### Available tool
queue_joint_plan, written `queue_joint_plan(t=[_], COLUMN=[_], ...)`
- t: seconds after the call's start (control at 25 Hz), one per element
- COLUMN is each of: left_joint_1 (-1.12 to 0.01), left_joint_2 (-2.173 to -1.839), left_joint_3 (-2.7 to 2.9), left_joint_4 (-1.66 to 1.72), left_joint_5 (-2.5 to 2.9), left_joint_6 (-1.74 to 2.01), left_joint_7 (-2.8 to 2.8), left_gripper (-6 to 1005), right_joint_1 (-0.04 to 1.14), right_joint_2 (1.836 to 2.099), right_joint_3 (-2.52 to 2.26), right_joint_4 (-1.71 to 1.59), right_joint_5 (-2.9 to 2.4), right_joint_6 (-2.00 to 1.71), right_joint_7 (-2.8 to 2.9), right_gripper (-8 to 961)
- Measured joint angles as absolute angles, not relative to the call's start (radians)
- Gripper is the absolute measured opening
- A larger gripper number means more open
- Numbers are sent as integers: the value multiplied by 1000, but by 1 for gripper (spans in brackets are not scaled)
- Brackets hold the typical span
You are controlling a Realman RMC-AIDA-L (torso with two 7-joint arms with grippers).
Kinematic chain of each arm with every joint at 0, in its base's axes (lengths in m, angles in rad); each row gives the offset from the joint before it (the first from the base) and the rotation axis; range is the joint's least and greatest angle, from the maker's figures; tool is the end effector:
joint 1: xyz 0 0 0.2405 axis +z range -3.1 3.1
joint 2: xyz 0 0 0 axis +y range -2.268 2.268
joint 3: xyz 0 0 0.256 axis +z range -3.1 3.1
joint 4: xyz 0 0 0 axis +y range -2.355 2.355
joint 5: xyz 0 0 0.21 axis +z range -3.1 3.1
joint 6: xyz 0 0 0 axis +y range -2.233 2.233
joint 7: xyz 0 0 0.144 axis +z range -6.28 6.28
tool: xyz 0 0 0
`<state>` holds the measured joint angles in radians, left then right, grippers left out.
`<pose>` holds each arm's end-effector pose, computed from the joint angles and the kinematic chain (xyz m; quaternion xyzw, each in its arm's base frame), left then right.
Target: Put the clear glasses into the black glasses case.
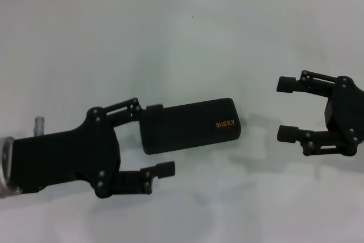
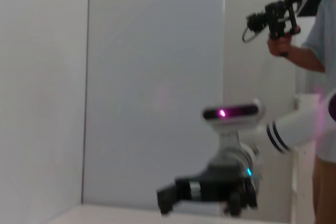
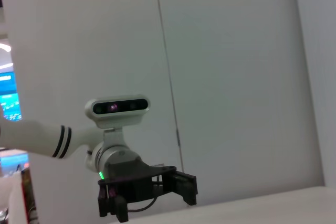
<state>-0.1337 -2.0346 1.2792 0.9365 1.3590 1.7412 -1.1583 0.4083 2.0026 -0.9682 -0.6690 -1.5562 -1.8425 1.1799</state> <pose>-0.2388 0.2339 0.0117 -0.9234 -0.0447 -0.3736 0.0763 0.2375 0.2852 0.0294 -0.9223 0.0613 0.3766 0.0606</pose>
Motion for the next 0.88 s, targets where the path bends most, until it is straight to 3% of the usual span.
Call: queue_joint_plan(t=[0.88], left_joint_1=[-144], left_joint_2=[-2030], left_joint_3=[1248], left_joint_4=[1015], left_joint_5=[1489], left_joint_6=[1754], left_joint_7=[-1264], left_gripper=[857], right_joint_1=[459], right_joint_2=[2013], right_joint_3=[-986], right_joint_4=[-824], right_joint_5=[-1752], right_joint_6=[-1819], right_joint_7=[1246], right_gripper=[861])
